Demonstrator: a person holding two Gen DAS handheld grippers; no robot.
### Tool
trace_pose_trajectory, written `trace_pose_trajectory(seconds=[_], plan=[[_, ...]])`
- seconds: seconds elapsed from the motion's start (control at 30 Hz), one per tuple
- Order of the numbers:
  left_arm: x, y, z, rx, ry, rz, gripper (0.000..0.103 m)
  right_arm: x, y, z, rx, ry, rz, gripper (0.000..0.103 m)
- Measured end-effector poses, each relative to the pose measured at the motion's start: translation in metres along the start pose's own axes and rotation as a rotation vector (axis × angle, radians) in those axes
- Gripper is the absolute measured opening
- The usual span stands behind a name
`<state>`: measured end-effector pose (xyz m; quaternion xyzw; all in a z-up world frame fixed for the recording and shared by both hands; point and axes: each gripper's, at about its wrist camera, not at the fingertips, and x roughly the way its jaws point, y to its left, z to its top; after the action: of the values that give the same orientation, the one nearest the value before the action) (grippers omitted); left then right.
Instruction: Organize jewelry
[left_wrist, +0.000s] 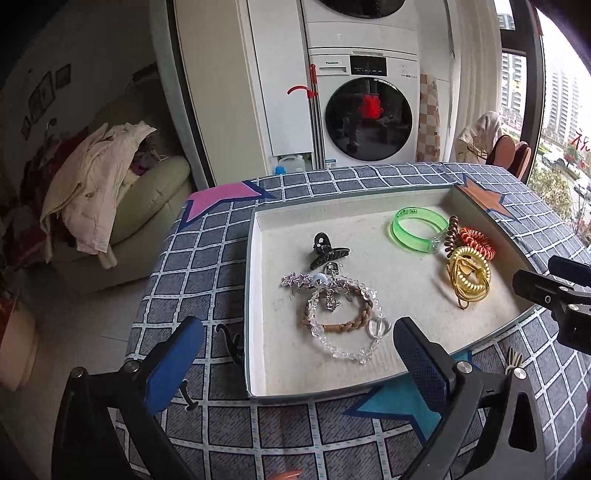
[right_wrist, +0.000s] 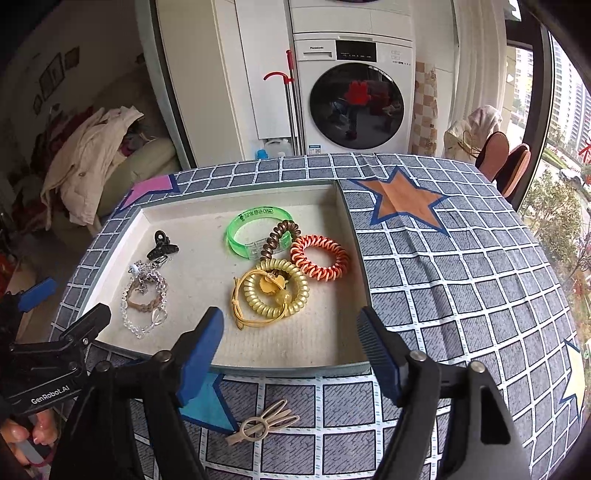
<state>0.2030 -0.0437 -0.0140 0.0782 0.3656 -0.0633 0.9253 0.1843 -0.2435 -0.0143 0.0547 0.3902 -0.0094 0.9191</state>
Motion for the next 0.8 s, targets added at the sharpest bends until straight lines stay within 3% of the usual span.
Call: trace_pose_trajectory(seconds=[0.8], plan=[[-0.042, -0.007, -0.037, -0.089, -0.059, 0.004, 0.103, -0.045, 0.003, -0.04, -0.011, -0.199, -0.054, 0.086]])
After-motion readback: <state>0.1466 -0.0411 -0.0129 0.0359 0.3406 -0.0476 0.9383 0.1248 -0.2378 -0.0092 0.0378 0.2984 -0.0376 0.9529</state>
